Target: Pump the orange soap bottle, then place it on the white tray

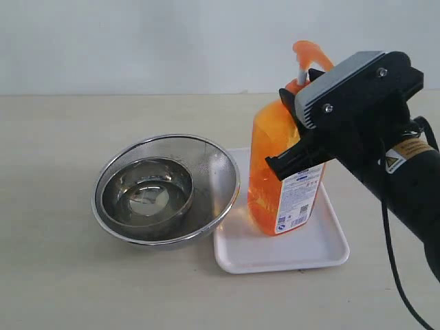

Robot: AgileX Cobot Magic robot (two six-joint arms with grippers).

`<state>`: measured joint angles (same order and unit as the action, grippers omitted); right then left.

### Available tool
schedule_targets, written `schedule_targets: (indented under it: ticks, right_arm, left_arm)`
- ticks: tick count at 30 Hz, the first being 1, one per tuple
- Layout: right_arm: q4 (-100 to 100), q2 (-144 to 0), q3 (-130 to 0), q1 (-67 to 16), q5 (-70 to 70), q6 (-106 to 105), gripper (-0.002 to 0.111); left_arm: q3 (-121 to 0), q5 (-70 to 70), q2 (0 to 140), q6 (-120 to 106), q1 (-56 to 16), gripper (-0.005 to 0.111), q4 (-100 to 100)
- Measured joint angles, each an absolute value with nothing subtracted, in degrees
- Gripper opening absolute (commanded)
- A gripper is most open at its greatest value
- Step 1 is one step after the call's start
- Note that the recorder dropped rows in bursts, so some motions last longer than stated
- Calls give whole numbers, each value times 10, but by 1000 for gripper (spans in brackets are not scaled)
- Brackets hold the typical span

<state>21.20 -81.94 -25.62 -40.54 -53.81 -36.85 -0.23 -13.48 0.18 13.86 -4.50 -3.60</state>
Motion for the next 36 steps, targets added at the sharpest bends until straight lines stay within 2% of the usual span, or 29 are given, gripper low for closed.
schedule_targets:
  ticks: [8, 9, 11, 14, 19, 36]
  right_arm:
    - [198, -819, -256, -405, -539, -347, 0]
    - [198, -819, -256, -405, -539, -347, 1]
    - [198, -819, -256, -405, -539, -347, 12]
    - [202, -819, -256, -405, -539, -345, 41]
    - [202, -819, -256, -405, -516, -340, 105]
    - [232, -819, -256, -405, -447, -214, 104]
  left_arm:
    - [-2, -135, 2, 139, -45, 6, -36]
    - [-2, -135, 2, 139, -45, 6, -36]
    - [-2, -135, 2, 139, -45, 6, -36]
    - [-2, -135, 2, 139, -45, 6, -36]
    - [-2, -135, 2, 139, -45, 6, -36]
    - [-2, -135, 2, 139, -45, 6, -36]
